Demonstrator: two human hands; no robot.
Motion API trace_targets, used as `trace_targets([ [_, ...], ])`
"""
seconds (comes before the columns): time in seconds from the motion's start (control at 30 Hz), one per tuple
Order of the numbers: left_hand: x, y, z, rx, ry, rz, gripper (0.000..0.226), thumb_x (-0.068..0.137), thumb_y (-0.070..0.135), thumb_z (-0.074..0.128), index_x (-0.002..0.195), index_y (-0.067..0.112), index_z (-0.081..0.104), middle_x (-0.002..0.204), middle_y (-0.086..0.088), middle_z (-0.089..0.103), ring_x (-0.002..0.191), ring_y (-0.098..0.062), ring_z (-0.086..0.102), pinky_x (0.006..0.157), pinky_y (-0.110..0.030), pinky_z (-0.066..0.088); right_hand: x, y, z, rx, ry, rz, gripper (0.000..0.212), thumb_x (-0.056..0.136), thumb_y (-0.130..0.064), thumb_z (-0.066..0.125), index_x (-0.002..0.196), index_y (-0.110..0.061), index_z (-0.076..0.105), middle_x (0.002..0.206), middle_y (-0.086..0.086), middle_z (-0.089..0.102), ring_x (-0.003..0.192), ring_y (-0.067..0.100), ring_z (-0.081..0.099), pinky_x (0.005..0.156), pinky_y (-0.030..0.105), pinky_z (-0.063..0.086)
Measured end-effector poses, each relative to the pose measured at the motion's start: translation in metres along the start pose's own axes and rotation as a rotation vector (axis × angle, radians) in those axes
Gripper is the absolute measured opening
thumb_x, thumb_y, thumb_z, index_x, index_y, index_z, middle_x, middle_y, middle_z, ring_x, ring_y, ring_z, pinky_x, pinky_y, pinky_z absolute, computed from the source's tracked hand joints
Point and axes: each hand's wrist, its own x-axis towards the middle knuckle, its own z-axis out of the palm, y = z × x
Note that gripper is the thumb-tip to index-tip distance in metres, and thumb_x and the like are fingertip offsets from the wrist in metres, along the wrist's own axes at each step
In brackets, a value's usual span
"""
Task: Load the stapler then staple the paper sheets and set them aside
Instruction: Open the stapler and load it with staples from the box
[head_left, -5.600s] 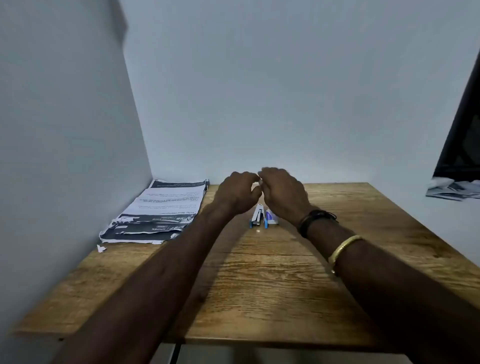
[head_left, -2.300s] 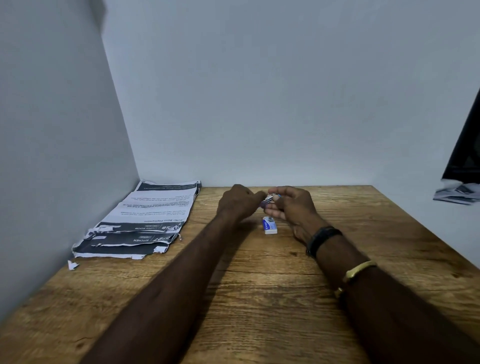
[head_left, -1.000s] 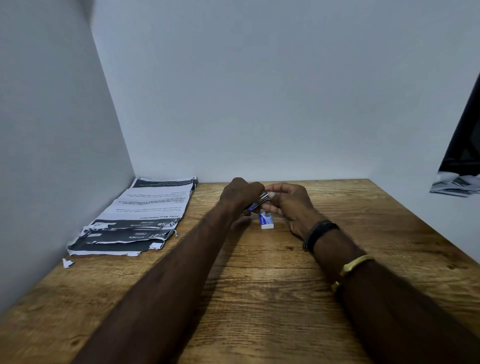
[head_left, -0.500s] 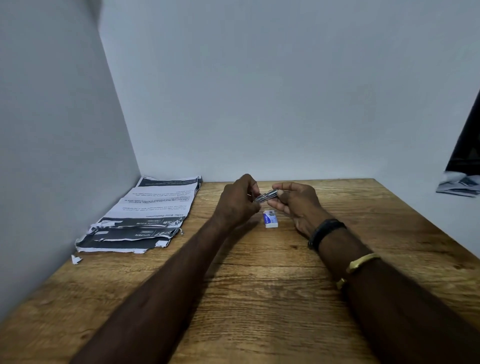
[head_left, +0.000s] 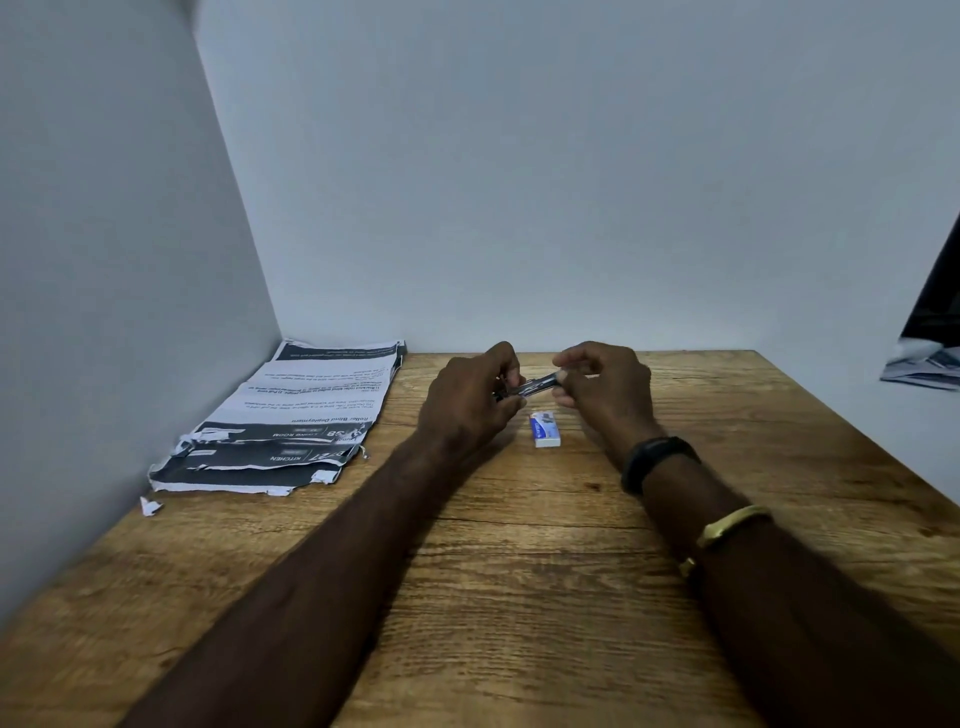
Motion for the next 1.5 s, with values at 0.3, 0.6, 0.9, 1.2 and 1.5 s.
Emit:
trace_targets([
  [0.3,0.000,-0.001,0.000,-0.056,0.010,-0.011,0.033,0.079,0.016,0.082,0.085,0.029,0.053,0.090,0.001,0.077,0.087,-0.020,0.072,0.077,-0.045,0.059,-0.009,-0.013,-0.006,-0.676,0.010,-0.370,0.017,0.095,-0.014,0.065,0.098,-0.021,0.080,0.090,0.002,0.077,0.081,0.021,0.066,0.066,0.026,0.044],
  [0.6,-0.001,-0.003,-0.002,-0.101,0.061,-0.025,0.036,0.077,0.014,0.082,0.083,0.031,0.051,0.085,0.004,0.074,0.082,-0.018,0.071,0.075,-0.045,0.057,-0.012,-0.018,-0.009,-0.762,-0.058,-0.410,0.031,0.091,-0.006,0.061,0.107,-0.028,0.074,0.108,0.002,0.071,0.100,0.027,0.063,0.077,0.036,0.049],
  [0.9,-0.001,-0.001,-0.002,-0.069,0.089,0.004,0.040,0.078,0.015,0.083,0.083,0.034,0.048,0.092,0.004,0.073,0.082,-0.017,0.072,0.074,-0.046,0.059,-0.018,-0.019,-0.005,-0.704,-0.076,-0.421,0.036,0.090,-0.005,0.058,0.108,-0.032,0.073,0.112,-0.002,0.072,0.103,0.023,0.063,0.081,0.038,0.052],
  [1.2,-0.001,0.000,0.000,-0.069,0.083,0.019,0.041,0.077,0.017,0.084,0.082,0.033,0.047,0.082,0.006,0.073,0.080,-0.016,0.072,0.073,-0.045,0.059,-0.012,-0.019,-0.010,-0.785,-0.002,-0.458,0.040,0.090,-0.003,0.055,0.118,-0.026,0.072,0.107,0.004,0.075,0.099,0.031,0.065,0.076,0.038,0.053],
  [1.5,-0.002,0.001,0.000,-0.118,0.083,0.017,0.037,0.077,0.012,0.084,0.082,0.031,0.052,0.082,0.006,0.074,0.080,-0.010,0.074,0.074,-0.042,0.061,-0.013,-0.023,-0.007,-0.990,-0.040,-0.540,0.030,0.089,-0.010,0.055,0.107,-0.022,0.076,0.091,0.006,0.073,0.087,0.032,0.065,0.064,0.033,0.036],
])
